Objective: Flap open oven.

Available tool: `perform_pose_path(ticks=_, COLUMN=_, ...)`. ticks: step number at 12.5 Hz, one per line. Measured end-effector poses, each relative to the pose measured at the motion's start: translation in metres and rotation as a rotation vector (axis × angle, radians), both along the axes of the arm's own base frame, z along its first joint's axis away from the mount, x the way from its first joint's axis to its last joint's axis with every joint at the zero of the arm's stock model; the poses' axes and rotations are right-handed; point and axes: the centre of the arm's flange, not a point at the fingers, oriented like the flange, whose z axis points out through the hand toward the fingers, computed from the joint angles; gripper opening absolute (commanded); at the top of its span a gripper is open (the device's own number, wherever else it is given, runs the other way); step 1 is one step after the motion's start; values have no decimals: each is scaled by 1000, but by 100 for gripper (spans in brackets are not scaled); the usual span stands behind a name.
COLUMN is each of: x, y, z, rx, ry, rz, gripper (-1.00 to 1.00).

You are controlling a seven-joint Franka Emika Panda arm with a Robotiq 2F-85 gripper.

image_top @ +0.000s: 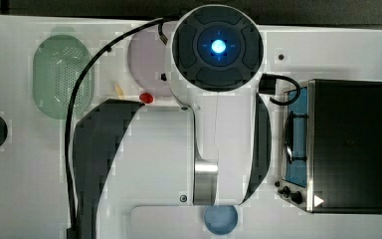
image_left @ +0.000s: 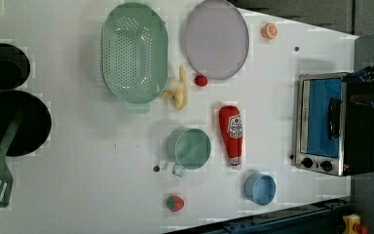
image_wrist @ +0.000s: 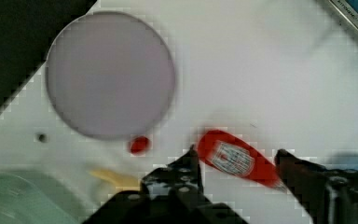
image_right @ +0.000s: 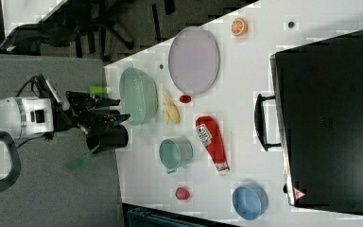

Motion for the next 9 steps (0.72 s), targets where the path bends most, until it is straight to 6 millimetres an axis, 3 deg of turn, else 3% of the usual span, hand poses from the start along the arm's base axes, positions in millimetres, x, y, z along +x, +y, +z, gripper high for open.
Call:
perform_pose_path(ticks=2, x=-67, y=-5, z=-3, rx=-21, ry=176, rz=10, gripper=81)
perform_pose_path(ticks=3, x=-90, y=-7, z=14, rx=-20, ry=161, rz=5, gripper=100)
perform_pose_path(ticks=6, x=-114, y=-13, z=89, rx=-24, ry=-11, rz=-6, gripper=100)
perform_pose_path(ticks=7, x=-116, y=-14, z=106, rx=-29, ry=-51, rz=-5, gripper=89)
perform_pose_path(ticks=9, x=-117, y=-17, z=112, rx=-23, ry=-63, rz=-8, gripper=38)
